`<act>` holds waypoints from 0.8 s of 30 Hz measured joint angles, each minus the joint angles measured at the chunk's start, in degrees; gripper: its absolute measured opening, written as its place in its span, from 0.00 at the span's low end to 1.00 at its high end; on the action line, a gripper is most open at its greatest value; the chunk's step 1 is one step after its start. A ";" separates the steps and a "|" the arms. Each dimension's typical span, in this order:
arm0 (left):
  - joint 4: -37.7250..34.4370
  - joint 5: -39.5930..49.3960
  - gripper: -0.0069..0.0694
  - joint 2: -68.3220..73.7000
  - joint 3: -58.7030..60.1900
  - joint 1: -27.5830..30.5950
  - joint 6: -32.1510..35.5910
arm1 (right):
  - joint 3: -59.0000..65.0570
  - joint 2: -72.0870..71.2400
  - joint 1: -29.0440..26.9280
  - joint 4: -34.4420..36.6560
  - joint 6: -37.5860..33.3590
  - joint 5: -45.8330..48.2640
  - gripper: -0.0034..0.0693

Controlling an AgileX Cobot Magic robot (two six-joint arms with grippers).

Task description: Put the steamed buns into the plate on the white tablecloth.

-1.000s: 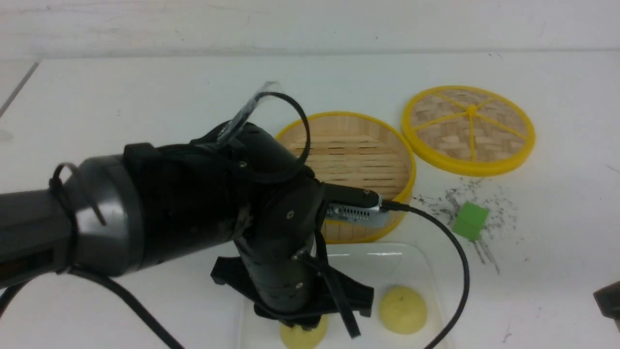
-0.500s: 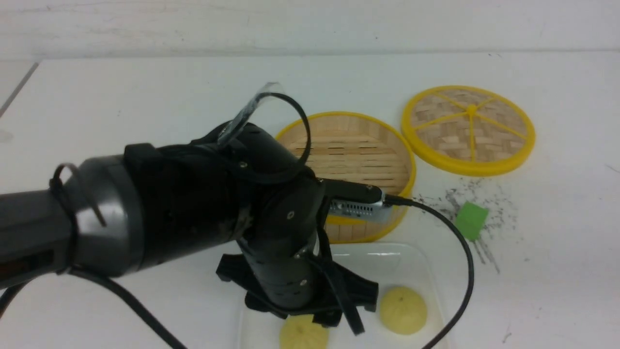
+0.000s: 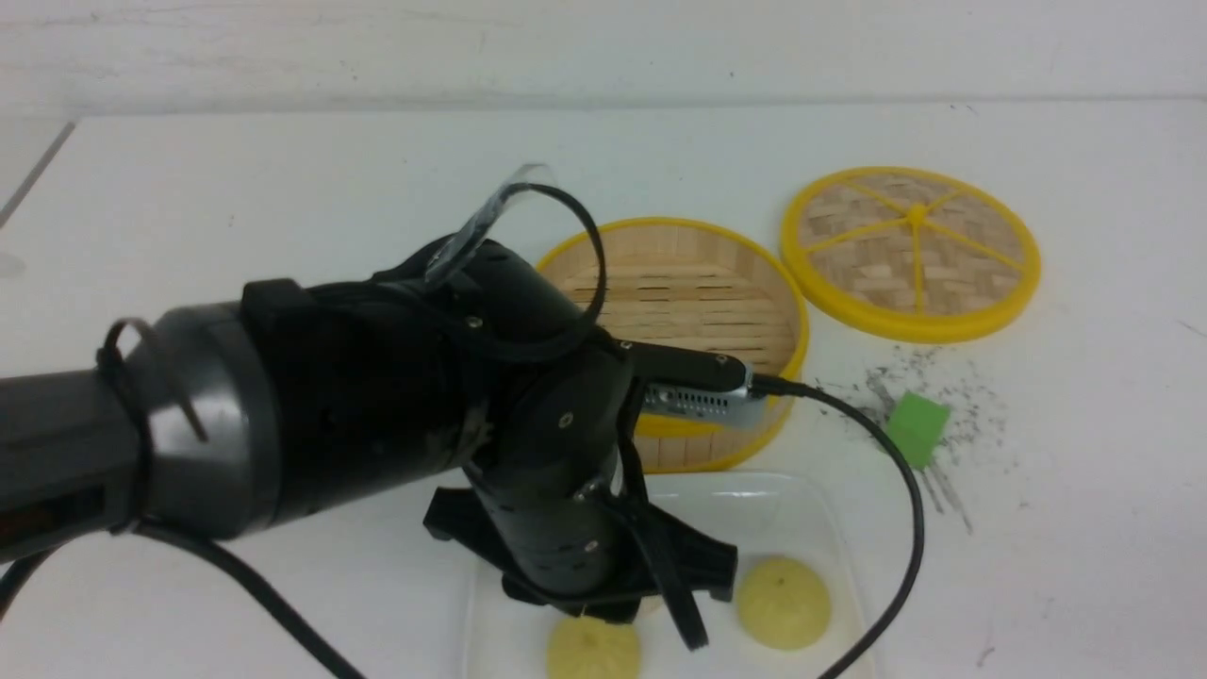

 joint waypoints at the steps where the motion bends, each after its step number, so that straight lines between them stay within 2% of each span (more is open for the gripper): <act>1: 0.08 0.00 0.28 0.00 0.00 0.00 0.07 | 2.52 -0.31 0.00 -0.88 -0.13 -3.87 0.03; 6: 0.21 0.61 0.18 0.00 0.00 0.00 1.71 | 9.41 -0.02 0.00 -2.07 -0.36 -15.36 0.03; 11: 0.28 1.10 0.11 0.00 0.00 0.00 4.37 | 9.83 0.30 0.00 0.36 -1.64 -16.03 0.03; 13: 0.28 1.15 0.10 0.00 0.00 0.00 4.48 | 9.83 0.30 0.00 1.57 -2.44 -15.35 0.03; 16: 0.32 1.24 0.10 0.00 0.00 0.00 4.63 | 10.08 0.36 0.00 6.90 -7.46 -14.46 0.03; 20: 0.32 0.44 0.10 0.00 0.00 0.00 4.75 | 10.15 0.36 0.00 7.44 -11.26 -16.67 0.03; 24: 0.32 0.21 0.10 0.00 0.00 0.00 4.75 | 10.15 0.36 0.00 7.44 -12.01 -17.16 0.03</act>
